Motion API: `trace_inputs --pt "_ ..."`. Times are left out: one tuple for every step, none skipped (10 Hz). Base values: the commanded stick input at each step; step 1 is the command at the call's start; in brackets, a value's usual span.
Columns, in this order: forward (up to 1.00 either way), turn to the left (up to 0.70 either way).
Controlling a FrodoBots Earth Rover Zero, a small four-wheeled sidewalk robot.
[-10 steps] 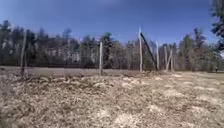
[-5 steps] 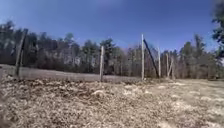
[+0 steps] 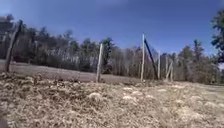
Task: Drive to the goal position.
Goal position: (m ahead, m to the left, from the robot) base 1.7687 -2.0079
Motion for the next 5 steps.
trace_inputs --pt "0.7 -0.34" --pt "0.7 -0.29" --pt "0.7 -0.2" --pt "0.7 -0.11" --pt "0.7 -0.03"
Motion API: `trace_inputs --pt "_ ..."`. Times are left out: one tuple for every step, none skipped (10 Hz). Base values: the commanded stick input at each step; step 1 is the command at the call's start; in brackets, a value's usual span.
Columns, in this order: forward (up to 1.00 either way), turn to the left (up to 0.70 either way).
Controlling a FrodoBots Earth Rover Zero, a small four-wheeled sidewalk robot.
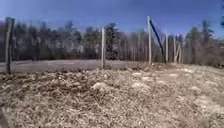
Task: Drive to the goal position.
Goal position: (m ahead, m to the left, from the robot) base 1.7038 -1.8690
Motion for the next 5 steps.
trace_inputs --pt "0.7 -0.08" --pt "0.7 -0.35" --pt "0.7 -0.35" --pt "0.7 -0.35" --pt "0.7 -0.35"
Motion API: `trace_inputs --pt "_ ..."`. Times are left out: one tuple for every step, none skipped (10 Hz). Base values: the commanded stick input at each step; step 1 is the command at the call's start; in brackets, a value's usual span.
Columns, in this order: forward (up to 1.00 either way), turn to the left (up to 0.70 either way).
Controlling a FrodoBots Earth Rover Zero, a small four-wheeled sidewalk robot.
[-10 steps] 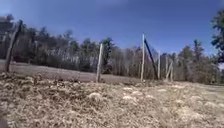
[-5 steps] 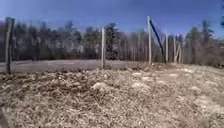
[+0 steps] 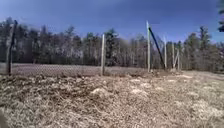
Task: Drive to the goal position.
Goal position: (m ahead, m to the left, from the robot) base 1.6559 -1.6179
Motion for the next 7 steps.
trace_inputs --pt "0.7 -0.35" --pt "0.7 -0.35" --pt "0.7 -0.35" --pt "0.7 -0.35" --pt "0.7 -0.35" --pt "0.7 -0.35" --pt "0.7 -0.35"
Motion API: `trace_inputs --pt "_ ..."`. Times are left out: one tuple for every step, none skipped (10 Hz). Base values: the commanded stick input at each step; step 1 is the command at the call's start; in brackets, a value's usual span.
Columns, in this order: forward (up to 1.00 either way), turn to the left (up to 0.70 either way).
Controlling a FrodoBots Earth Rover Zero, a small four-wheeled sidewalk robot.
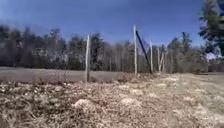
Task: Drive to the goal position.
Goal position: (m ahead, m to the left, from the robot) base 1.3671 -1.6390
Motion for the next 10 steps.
trace_inputs --pt "0.7 -0.35" --pt "0.7 -0.35" --pt "0.7 -0.35" --pt "0.7 -0.35" --pt "0.7 -0.35" --pt "0.7 -0.35" --pt "0.7 -0.35" --pt "0.7 -0.35" --pt "0.7 -0.35" --pt "0.7 -0.35"
